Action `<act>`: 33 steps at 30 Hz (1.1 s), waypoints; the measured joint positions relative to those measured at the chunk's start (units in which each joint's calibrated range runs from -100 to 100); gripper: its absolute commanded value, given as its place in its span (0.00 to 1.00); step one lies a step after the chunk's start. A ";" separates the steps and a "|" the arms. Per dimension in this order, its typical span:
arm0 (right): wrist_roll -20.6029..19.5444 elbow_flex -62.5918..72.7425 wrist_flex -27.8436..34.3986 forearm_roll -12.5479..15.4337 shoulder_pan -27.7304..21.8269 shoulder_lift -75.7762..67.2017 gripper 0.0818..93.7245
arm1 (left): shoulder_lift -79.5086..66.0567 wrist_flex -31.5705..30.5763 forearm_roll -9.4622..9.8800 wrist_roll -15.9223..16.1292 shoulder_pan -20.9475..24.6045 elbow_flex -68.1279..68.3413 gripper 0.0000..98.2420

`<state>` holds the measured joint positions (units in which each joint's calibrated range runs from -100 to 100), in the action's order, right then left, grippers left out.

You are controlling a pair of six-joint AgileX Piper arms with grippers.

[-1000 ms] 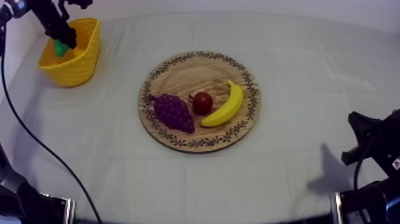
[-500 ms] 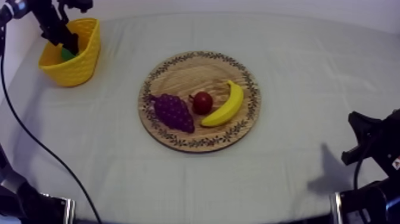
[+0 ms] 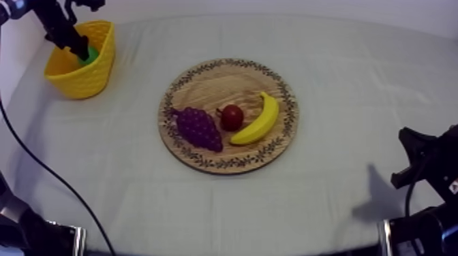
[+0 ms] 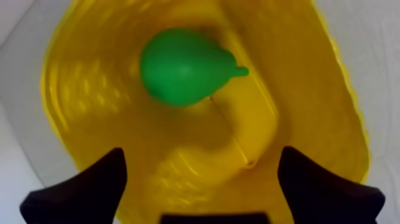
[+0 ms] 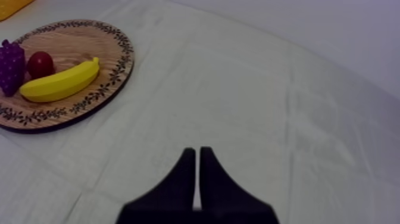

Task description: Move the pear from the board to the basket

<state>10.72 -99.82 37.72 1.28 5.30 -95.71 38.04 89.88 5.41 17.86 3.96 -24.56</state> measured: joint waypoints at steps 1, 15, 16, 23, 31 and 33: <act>0.00 0.00 0.00 0.00 0.00 0.00 0.00 | -0.73 0.25 -0.28 -0.25 -0.14 0.39 0.97; -0.04 0.00 0.00 0.00 0.00 0.00 0.00 | -15.58 0.71 -2.86 -7.37 -2.84 5.30 0.61; -0.04 0.00 0.00 0.00 0.00 0.00 0.00 | -17.01 0.50 -3.09 -8.06 -3.03 6.07 0.60; 0.04 0.00 0.00 0.00 0.00 0.00 0.00 | -26.95 -3.45 -5.41 -11.10 -4.03 12.23 0.43; 0.01 0.00 0.00 0.00 0.00 0.00 0.00 | -40.01 -11.08 -6.24 -10.50 -5.76 23.14 0.24; 0.01 0.00 0.00 0.00 0.00 0.00 0.00 | -43.22 -12.80 -6.37 -10.73 -5.90 26.29 0.20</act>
<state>10.73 -99.82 37.72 1.28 5.30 -95.71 -5.18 77.08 -0.95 7.12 -1.94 1.72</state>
